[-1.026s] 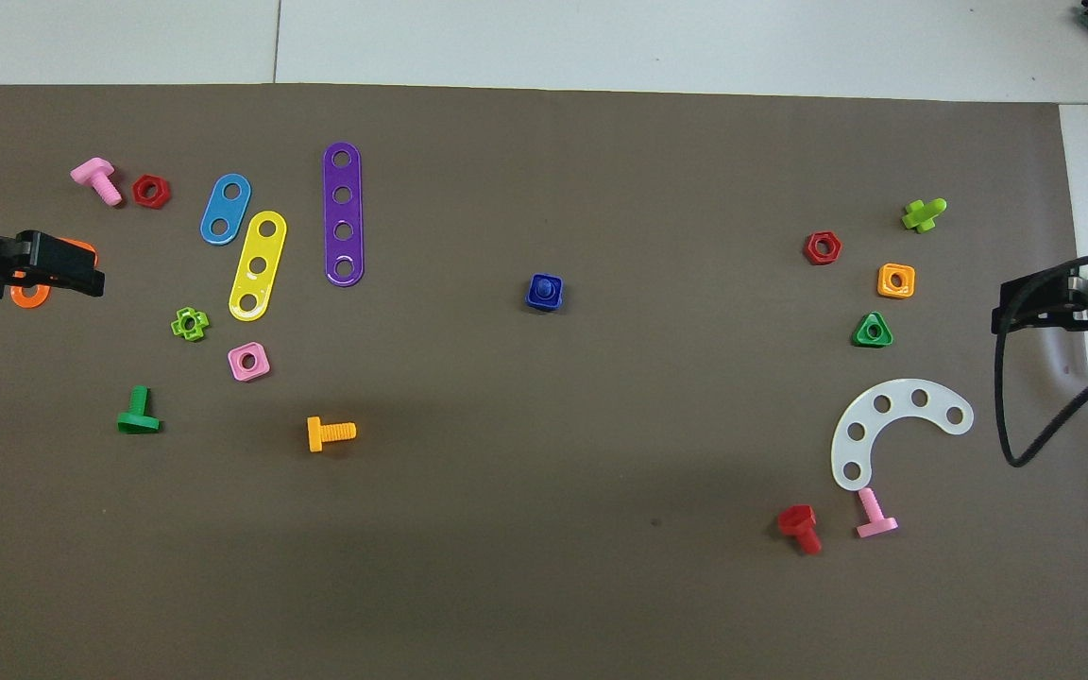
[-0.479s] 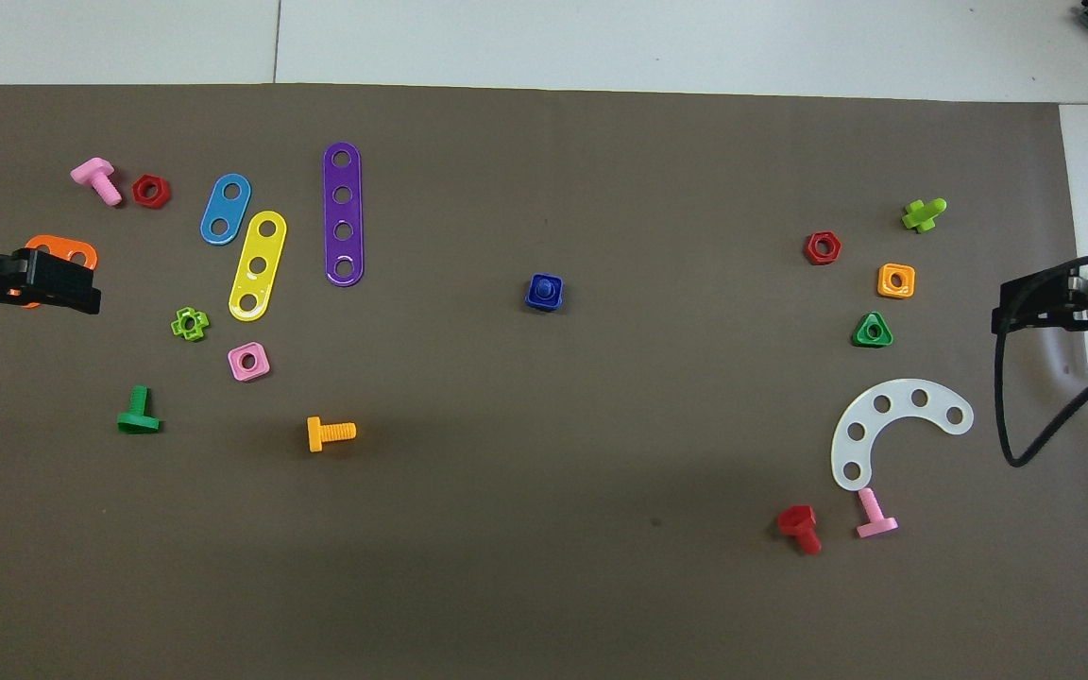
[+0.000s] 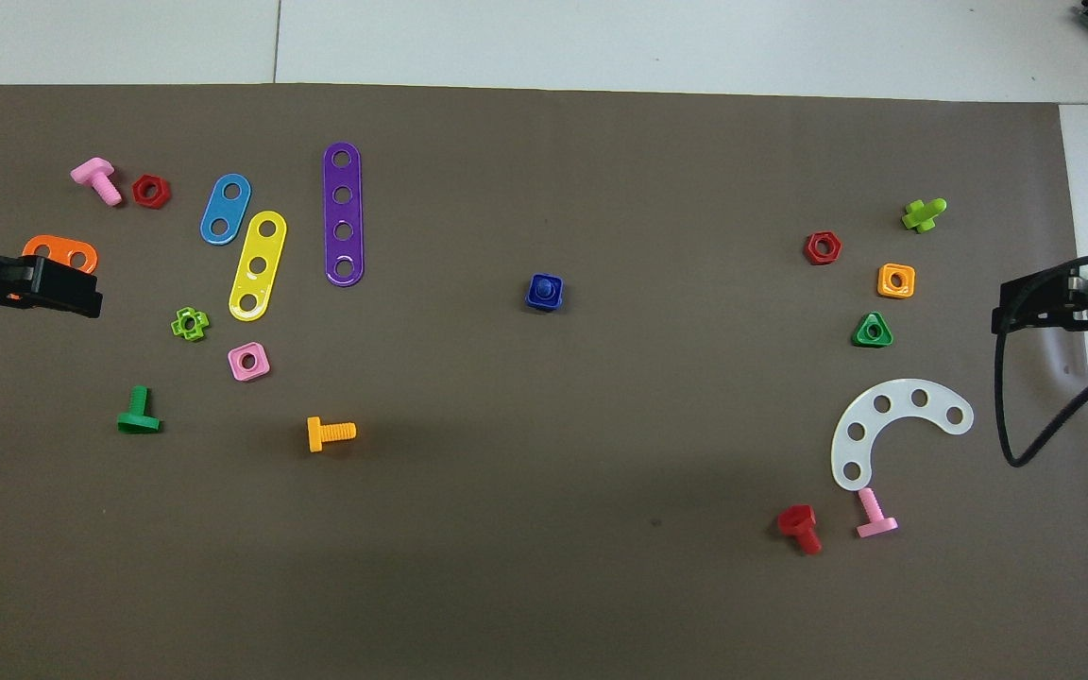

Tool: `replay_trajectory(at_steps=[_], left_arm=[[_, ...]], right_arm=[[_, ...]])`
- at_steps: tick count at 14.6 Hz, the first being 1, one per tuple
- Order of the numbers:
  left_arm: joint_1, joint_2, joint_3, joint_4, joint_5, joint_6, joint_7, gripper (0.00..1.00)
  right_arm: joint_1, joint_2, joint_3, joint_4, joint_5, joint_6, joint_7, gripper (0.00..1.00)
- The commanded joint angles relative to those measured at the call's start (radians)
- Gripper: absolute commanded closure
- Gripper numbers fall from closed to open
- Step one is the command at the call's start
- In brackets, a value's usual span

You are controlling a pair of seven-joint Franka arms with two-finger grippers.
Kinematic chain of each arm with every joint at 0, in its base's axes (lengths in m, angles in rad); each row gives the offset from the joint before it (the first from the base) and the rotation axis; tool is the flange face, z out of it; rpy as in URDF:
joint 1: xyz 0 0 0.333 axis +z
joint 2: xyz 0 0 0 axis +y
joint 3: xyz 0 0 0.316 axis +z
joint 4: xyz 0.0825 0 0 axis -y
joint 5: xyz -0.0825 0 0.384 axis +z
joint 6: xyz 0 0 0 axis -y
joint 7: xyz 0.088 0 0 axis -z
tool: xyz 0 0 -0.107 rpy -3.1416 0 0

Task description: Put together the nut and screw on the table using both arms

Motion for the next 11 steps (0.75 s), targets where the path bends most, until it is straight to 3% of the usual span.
replay_trajectory(at_steps=[1,11], left_arm=[[-0.013,-0.033,0.010,-0.024,0.033,0.005,0.040,0.03],[-0.011,-0.035,0.011,-0.015,0.033,0.013,-0.003,0.00]], right_arm=[[-0.007,-0.021,0.000,-0.025,0.021,0.019,-0.006,0.00],[-0.005,-0.022,0.000,-0.025,0.021,0.019,-0.006,0.00]])
